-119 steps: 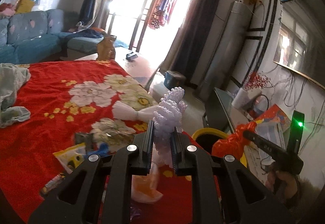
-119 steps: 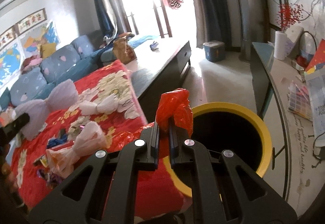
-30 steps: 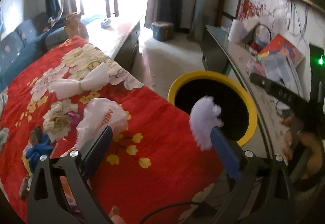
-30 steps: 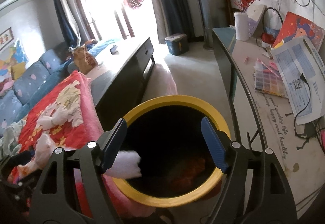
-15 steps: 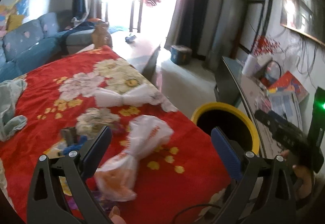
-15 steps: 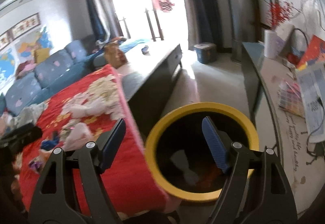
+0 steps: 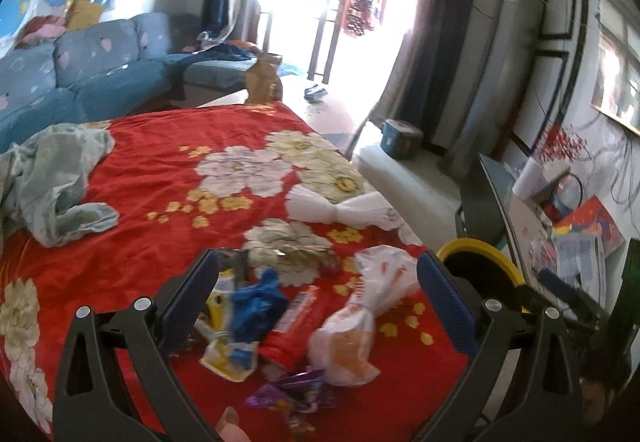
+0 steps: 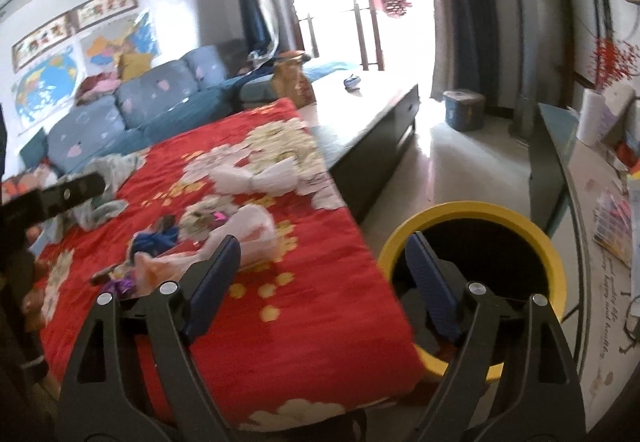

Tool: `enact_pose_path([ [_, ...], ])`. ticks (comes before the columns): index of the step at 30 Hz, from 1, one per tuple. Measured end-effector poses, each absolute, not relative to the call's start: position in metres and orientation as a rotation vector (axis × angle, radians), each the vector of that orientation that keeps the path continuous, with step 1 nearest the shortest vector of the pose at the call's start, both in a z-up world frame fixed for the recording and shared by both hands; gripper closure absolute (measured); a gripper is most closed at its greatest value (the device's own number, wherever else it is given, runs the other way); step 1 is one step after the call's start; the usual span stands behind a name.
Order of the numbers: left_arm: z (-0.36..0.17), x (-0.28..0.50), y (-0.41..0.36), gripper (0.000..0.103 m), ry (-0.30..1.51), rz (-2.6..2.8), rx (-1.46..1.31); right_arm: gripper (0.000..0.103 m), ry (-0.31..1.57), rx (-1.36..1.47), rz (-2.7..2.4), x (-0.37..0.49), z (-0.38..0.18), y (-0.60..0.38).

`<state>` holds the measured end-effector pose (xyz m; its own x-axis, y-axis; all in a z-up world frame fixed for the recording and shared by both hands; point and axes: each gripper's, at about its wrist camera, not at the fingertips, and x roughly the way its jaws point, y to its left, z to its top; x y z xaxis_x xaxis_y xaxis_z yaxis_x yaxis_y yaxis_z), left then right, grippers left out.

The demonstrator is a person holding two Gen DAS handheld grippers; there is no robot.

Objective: Collect trash
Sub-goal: 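Move both open tools back over the trash on the bedspread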

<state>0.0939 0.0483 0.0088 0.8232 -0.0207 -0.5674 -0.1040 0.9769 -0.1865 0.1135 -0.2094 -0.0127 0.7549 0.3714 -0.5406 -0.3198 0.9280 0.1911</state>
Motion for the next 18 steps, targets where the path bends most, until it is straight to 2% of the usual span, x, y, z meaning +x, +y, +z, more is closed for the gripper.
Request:
enact_pose_path([
  [15,-0.012,0.068,0.106,0.007,0.662,0.078,-0.269,0.026,0.688,-0.021,0.580,0.094,-0.028,-0.131],
  [18,-0.022,0.059,0.112,0.008,0.687,0.045,-0.277,0.030,0.708,-0.022,0.604,0.095,-0.032,-0.124],
])
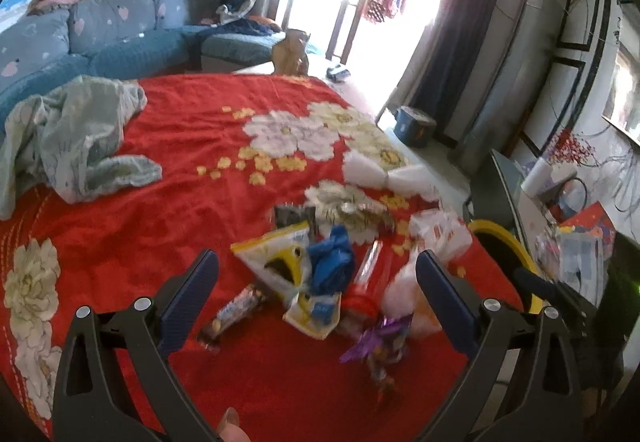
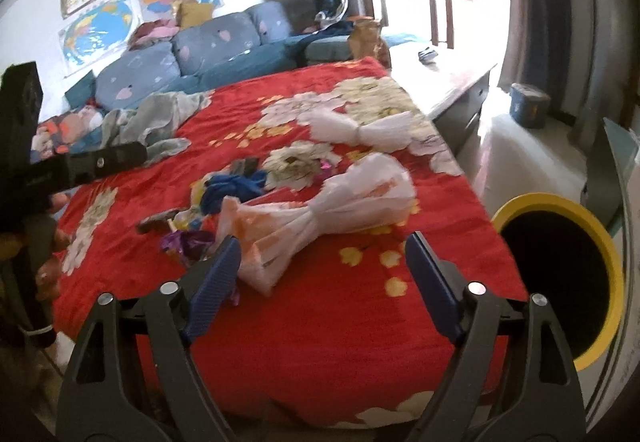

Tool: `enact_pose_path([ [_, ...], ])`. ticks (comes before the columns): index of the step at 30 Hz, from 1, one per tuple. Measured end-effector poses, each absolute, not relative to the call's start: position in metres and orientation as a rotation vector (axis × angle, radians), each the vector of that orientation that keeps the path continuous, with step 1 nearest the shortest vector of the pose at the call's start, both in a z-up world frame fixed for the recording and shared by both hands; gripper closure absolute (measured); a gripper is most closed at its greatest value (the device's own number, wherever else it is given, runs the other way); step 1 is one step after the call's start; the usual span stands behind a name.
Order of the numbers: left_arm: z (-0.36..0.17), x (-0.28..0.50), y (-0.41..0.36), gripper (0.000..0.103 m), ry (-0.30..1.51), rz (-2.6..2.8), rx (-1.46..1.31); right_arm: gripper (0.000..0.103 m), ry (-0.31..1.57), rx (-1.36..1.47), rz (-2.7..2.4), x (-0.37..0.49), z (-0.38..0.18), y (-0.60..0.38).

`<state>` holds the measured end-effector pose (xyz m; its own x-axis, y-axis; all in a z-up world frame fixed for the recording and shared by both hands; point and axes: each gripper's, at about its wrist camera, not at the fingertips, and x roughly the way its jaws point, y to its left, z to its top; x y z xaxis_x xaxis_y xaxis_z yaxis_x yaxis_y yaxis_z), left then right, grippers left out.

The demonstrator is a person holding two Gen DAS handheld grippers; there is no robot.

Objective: Collect trash
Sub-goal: 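Move both open tools back over the trash on the bedspread, then grasp the white-and-orange plastic bag with the right tool while the left tool grasps a purple wrapper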

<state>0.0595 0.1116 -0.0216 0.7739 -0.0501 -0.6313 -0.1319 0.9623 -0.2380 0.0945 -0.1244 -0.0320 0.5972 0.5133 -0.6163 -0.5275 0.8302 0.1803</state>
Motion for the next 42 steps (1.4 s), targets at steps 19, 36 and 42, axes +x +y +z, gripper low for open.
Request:
enact_pose_path([
  [19,-0.074,0.056,0.105,0.039,0.821,-0.181,-0.405,0.082,0.811,-0.047,0.769,0.094,-0.064,-0.080],
  [36,-0.080,0.068,0.092,0.078,0.815,-0.244,-0.420,0.097,0.789,-0.043,0.768,0.094,-0.063,-0.088],
  [42,-0.066,0.066,0.092,0.089,0.764,-0.238,-0.406,0.097,0.737,-0.049,0.753,0.092,-0.053,-0.097],
])
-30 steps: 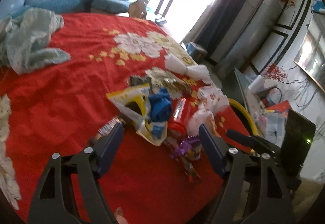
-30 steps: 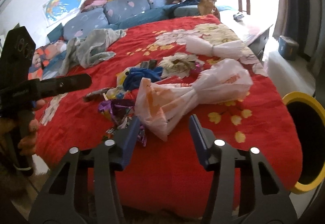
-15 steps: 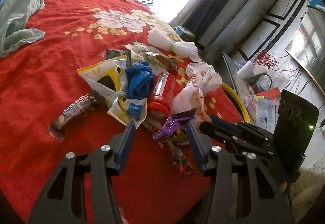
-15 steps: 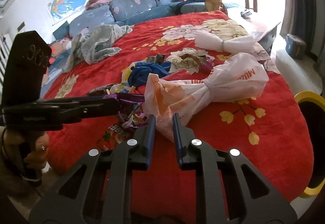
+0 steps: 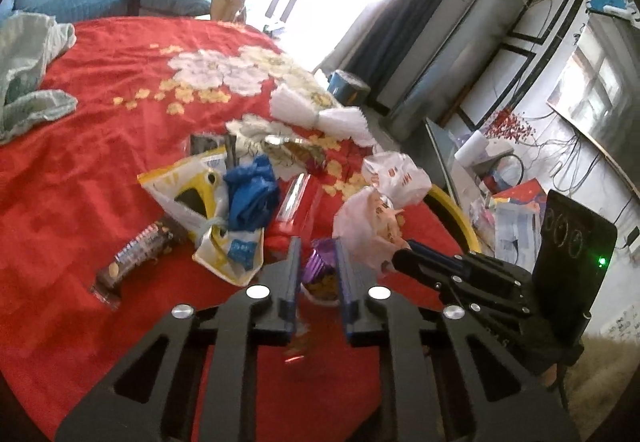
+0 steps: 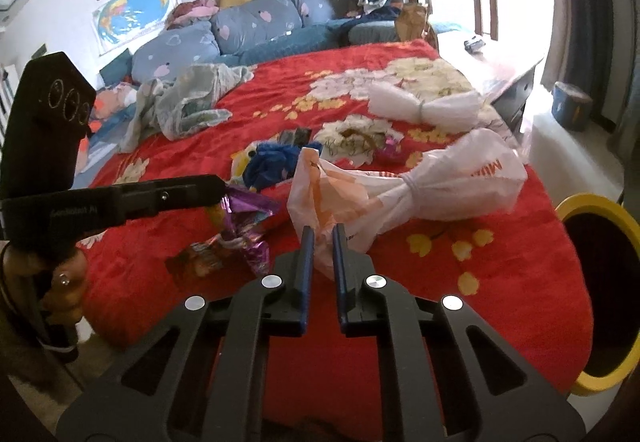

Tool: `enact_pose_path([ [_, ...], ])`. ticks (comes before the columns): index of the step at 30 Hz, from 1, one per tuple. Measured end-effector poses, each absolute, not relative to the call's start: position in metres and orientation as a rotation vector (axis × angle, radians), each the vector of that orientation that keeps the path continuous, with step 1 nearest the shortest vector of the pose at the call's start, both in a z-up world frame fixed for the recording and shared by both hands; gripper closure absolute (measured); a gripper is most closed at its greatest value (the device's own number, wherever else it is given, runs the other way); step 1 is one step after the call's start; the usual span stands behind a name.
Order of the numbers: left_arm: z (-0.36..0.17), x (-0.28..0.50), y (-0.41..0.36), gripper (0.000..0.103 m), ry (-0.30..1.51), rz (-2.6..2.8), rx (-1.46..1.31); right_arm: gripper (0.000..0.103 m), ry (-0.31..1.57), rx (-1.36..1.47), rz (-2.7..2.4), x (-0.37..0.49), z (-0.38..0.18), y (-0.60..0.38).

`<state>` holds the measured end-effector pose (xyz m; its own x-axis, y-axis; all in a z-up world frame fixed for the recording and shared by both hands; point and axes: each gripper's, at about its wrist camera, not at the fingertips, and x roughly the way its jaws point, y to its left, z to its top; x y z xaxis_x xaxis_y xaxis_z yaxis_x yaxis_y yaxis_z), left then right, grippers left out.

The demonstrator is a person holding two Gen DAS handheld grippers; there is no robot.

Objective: Collect trash
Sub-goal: 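Grasp the white-and-orange plastic bag with the right tool while the left tool grasps a purple wrapper, then carry the white-and-orange bag and purple wrapper in both tools over the yellow bin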

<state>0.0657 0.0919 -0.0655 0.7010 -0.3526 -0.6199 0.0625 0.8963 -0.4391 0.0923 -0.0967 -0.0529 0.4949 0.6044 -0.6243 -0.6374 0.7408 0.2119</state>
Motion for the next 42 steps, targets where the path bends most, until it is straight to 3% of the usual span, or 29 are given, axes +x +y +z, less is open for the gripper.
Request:
enact_pose_path([
  [24,-0.011,0.072,0.051,0.090,0.648,-0.256,-0.301,0.098,0.650,0.016,0.685,0.104,-0.024,-0.135],
  [42,-0.002,0.082,0.017,0.090,0.645,-0.274,-0.248,0.098,0.626,0.102,0.609,0.120,-0.016,-0.178],
])
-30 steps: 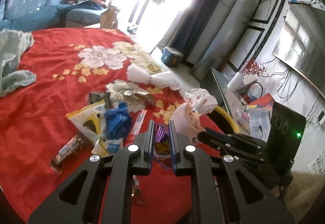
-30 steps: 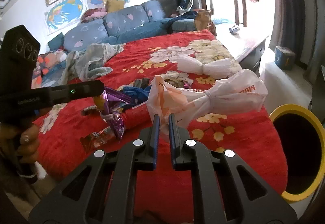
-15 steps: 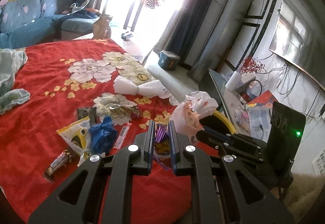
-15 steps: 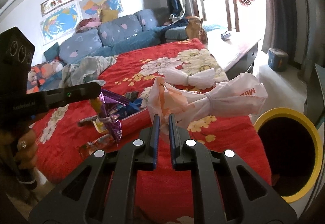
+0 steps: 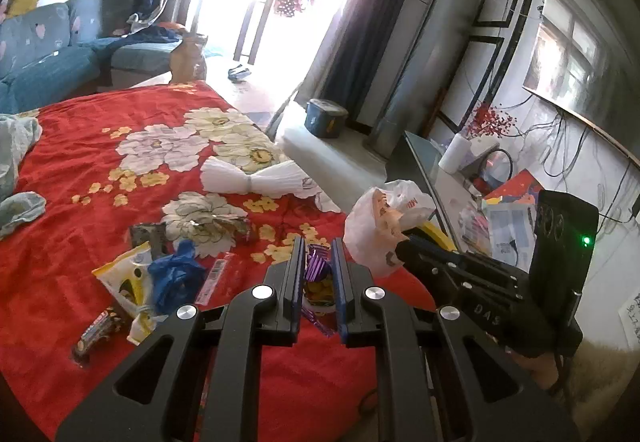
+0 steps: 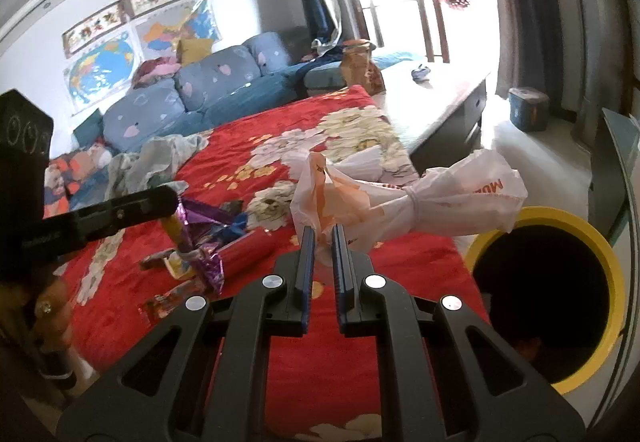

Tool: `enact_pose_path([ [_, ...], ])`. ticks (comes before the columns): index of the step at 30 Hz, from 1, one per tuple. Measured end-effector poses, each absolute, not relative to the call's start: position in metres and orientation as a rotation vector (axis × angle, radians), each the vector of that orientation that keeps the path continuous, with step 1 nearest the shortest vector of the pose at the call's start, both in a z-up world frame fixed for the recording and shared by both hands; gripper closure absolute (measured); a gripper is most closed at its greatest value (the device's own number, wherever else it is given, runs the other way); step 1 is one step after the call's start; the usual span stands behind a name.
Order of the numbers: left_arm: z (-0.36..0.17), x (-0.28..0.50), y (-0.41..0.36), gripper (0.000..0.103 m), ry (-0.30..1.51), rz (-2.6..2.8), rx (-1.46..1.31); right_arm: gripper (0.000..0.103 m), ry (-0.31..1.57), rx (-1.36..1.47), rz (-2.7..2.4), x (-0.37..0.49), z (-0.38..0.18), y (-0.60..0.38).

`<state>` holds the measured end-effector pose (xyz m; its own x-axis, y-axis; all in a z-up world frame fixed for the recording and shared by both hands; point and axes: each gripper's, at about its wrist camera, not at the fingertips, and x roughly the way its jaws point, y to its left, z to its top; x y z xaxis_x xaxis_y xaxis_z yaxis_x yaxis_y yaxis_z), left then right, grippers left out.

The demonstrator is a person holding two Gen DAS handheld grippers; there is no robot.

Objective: Collect trash
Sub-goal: 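Carry the white-and-orange bag and purple wrapper in both tools over the yellow bin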

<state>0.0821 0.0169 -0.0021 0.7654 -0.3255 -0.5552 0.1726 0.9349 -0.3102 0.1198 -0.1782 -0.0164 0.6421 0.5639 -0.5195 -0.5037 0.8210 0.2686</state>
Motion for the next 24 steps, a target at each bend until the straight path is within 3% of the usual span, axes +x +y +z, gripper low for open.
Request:
enact_pose_path([
  [24,0.003,0.116,-0.054,0.090,0.653,-0.358,-0.194,0.098,0.707,0.319,0.451,0.156,-0.041,-0.263],
])
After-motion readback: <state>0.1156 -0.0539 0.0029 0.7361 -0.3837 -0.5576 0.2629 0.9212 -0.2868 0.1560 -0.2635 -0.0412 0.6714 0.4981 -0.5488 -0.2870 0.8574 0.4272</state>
